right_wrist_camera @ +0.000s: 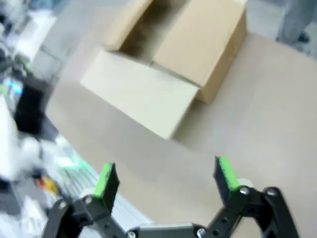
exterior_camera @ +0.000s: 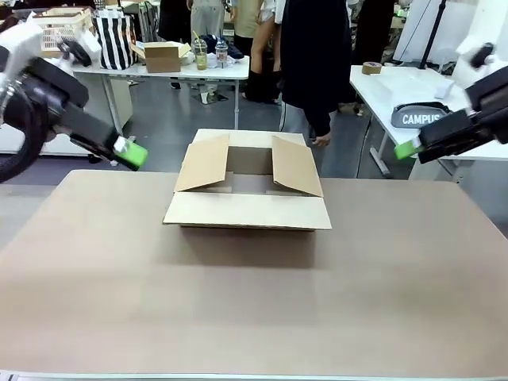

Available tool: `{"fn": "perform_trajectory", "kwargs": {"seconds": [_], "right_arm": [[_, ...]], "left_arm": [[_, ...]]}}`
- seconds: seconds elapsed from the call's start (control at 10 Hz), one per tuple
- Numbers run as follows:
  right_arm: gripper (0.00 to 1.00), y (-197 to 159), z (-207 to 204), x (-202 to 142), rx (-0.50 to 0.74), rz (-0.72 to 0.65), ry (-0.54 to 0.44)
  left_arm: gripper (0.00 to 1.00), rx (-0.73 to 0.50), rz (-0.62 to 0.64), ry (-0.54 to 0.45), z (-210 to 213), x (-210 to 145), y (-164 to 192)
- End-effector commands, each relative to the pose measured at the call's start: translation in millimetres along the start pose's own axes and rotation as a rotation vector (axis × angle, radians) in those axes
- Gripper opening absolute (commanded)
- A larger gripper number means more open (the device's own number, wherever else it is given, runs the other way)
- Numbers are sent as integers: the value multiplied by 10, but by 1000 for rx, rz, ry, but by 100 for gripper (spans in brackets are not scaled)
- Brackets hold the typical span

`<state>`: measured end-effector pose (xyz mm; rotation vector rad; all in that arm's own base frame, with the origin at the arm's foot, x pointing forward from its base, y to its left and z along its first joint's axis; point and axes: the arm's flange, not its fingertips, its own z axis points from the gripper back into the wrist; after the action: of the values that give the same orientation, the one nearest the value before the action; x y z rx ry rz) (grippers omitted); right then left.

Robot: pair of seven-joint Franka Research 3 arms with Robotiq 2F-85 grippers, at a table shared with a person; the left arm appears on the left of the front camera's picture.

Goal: Pack the gift set into the box.
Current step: Place both hands on the side flaps of the Package Box and spread them outward.

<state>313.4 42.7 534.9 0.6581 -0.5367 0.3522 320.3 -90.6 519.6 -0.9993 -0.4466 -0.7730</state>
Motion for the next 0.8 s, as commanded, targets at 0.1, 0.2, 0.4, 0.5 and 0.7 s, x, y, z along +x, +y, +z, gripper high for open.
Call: {"fn": "perform_trajectory", "kwargs": {"seconds": [0.1, 0.2, 0.4, 0.5, 0.7], "right_arm": [[100, 0, 0, 0, 0, 0, 0], [100, 0, 0, 0, 0, 0, 0], [100, 0, 0, 0, 0, 0, 0], [100, 0, 0, 0, 0, 0, 0], [100, 0, 0, 0, 0, 0, 0]], "left_arm": [[100, -213, 206, -286, 275, -444, 478], [100, -135, 47, -113, 235, -129, 182], [100, -135, 47, -113, 235, -129, 182], [100, -135, 47, -113, 235, -129, 182], [100, -135, 47, -113, 235, -129, 182]]}}
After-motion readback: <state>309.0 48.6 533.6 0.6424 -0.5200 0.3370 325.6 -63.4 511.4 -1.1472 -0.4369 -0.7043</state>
